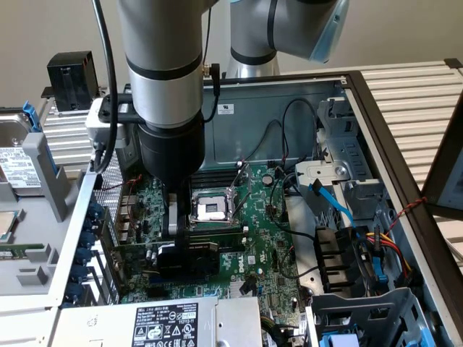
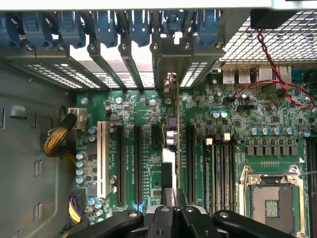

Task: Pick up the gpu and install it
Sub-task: 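Press down on the gpu until it lock into place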

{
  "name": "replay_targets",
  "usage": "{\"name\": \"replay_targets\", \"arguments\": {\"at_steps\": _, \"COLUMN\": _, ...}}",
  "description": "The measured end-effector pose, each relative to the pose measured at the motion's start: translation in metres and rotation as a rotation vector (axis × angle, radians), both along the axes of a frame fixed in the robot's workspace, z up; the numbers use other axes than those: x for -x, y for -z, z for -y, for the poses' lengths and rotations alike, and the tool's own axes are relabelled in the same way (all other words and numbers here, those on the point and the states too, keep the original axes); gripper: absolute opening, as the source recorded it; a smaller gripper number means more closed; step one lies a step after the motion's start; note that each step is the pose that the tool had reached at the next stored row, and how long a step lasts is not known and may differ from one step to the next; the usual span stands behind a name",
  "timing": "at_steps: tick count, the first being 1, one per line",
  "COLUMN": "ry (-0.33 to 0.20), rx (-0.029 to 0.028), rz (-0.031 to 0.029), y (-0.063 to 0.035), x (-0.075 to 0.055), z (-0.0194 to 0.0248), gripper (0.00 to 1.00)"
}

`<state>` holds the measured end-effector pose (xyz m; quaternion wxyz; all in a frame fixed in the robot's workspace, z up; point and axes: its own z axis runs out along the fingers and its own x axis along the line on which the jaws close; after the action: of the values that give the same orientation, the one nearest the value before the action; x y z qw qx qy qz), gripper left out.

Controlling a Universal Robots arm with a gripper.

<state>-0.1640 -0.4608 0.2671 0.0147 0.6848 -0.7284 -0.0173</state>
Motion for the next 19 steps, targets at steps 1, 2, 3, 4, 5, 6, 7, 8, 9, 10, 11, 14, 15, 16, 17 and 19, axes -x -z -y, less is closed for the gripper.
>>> {"name": "replay_targets", "arguments": {"at_steps": 1, "ry": 0.000, "rx": -0.0006, "rz": 0.0000, "y": -0.0005, "x": 0.000, "z": -0.0001, "gripper": 0.11}}
{"name": "replay_targets", "arguments": {"at_steps": 2, "ry": 0.000, "rx": -0.0017, "rz": 0.0003, "y": -0.0032, "x": 0.000, "z": -0.0001, "gripper": 0.11}}
{"name": "replay_targets", "arguments": {"at_steps": 3, "ry": 0.000, "rx": -0.0007, "rz": -0.0006, "y": -0.0075, "x": 0.001, "z": -0.0001, "gripper": 0.11}}
{"name": "replay_targets", "arguments": {"at_steps": 4, "ry": 0.000, "rx": -0.0005, "rz": -0.0015, "y": -0.0115, "x": 0.001, "z": 0.0000, "gripper": 0.11}}
{"name": "replay_targets", "arguments": {"at_steps": 5, "ry": 0.000, "rx": -0.0007, "rz": -0.0021, "y": -0.0150, "x": 0.001, "z": 0.0000, "gripper": 0.11}}
{"name": "replay_targets", "arguments": {"at_steps": 6, "ry": 0.000, "rx": -0.0004, "rz": -0.0025, "y": -0.0187, "x": 0.002, "z": 0.0000, "gripper": 0.11}}
{"name": "replay_targets", "arguments": {"at_steps": 7, "ry": 0.000, "rx": -0.0007, "rz": -0.0026, "y": -0.0214, "x": 0.003, "z": 0.0000, "gripper": 0.11}}
{"name": "replay_targets", "arguments": {"at_steps": 8, "ry": 0.000, "rx": -0.0004, "rz": -0.0028, "y": -0.0234, "x": 0.004, "z": 0.0000, "gripper": 0.11}}
{"name": "replay_targets", "arguments": {"at_steps": 9, "ry": 0.000, "rx": -0.0006, "rz": -0.0028, "y": -0.0251, "x": 0.005, "z": 0.0000, "gripper": 0.11}}
{"name": "replay_targets", "arguments": {"at_steps": 10, "ry": 0.000, "rx": -0.0011, "rz": -0.0027, "y": -0.0265, "x": 0.006, "z": 0.0000, "gripper": 0.11}}
{"name": "replay_targets", "arguments": {"at_steps": 11, "ry": 0.000, "rx": -0.0016, "rz": -0.0026, "y": -0.0278, "x": 0.008, "z": 0.0000, "gripper": 0.11}}
{"name": "replay_targets", "arguments": {"at_steps": 14, "ry": 0.000, "rx": -0.0026, "rz": -0.0027, "y": -0.0306, "x": 0.012, "z": 0.0000, "gripper": 0.11}}
{"name": "replay_targets", "arguments": {"at_steps": 15, "ry": 0.000, "rx": -0.0026, "rz": -0.0028, "y": -0.0311, "x": 0.013, "z": 0.0000, "gripper": 0.11}}
{"name": "replay_targets", "arguments": {"at_steps": 16, "ry": 0.000, "rx": -0.0026, "rz": -0.0030, "y": -0.0314, "x": 0.013, "z": 0.0000, "gripper": 0.11}}
{"name": "replay_targets", "arguments": {"at_steps": 17, "ry": 0.000, "rx": -0.0030, "rz": -0.0027, "y": -0.0312, "x": 0.013, "z": 0.0000, "gripper": 0.11}}
{"name": "replay_targets", "arguments": {"at_steps": 19, "ry": 0.000, "rx": -0.0035, "rz": -0.0027, "y": -0.0312, "x": 0.014, "z": 0.0000, "gripper": 0.11}}
